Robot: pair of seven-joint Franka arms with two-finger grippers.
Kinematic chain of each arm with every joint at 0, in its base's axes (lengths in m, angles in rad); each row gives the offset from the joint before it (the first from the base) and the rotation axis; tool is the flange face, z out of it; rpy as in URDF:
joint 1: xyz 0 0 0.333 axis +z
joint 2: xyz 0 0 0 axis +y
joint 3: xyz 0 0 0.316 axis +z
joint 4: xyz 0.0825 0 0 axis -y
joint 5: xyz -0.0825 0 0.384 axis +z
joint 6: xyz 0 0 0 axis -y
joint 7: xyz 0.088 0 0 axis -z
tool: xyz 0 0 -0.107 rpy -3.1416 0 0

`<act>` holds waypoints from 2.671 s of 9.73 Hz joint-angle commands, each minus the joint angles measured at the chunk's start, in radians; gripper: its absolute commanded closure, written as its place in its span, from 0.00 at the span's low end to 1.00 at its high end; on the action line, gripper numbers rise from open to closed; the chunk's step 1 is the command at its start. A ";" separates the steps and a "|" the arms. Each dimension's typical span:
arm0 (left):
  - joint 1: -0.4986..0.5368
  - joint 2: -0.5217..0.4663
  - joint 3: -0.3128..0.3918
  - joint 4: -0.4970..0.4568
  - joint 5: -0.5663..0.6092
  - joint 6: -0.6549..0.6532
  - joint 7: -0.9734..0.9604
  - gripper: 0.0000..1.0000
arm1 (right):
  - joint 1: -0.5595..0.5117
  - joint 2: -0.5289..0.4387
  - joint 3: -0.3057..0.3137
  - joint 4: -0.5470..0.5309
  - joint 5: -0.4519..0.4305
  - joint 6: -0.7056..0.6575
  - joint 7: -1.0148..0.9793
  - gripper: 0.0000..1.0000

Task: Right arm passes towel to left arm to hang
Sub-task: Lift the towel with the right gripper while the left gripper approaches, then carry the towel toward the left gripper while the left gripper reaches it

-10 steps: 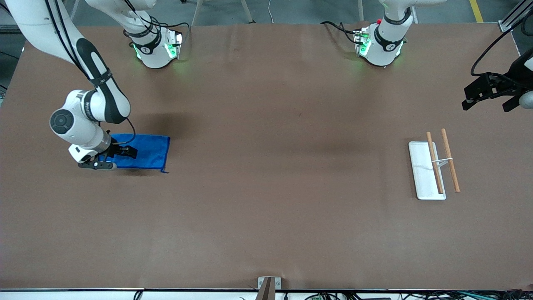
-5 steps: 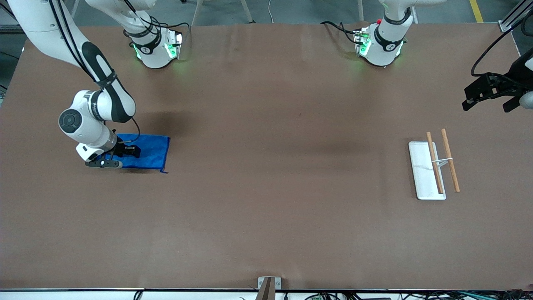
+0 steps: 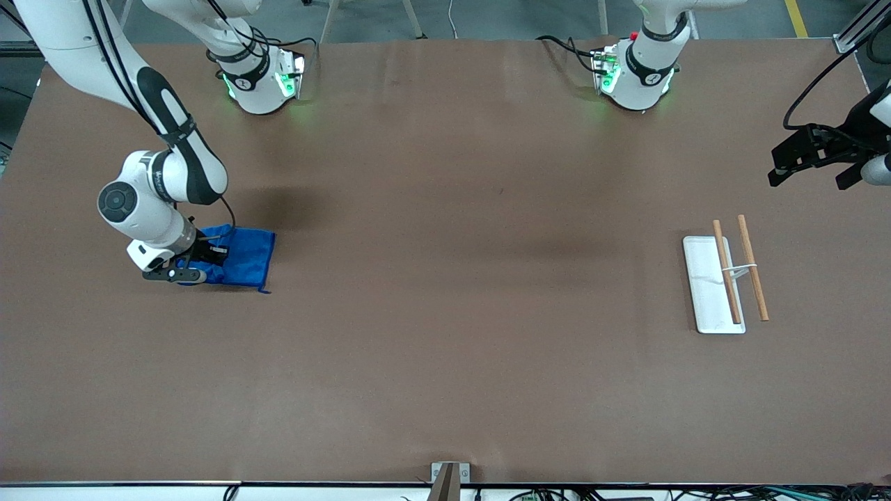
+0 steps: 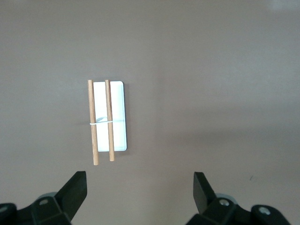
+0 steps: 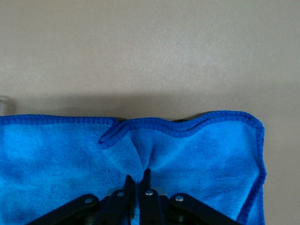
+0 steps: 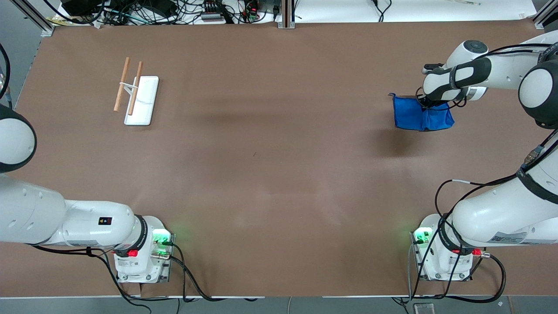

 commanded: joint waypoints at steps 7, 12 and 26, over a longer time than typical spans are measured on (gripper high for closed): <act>-0.018 0.009 -0.010 -0.012 0.019 -0.023 0.014 0.00 | 0.060 -0.162 0.183 0.463 0.069 -0.641 0.240 0.99; -0.023 0.016 -0.097 -0.017 -0.015 -0.069 0.009 0.00 | 0.072 -0.125 0.497 0.628 0.336 -0.553 0.571 0.99; 0.014 0.114 -0.032 -0.386 -0.905 -0.060 0.527 0.00 | 0.088 0.185 1.040 0.876 1.021 0.050 0.467 0.99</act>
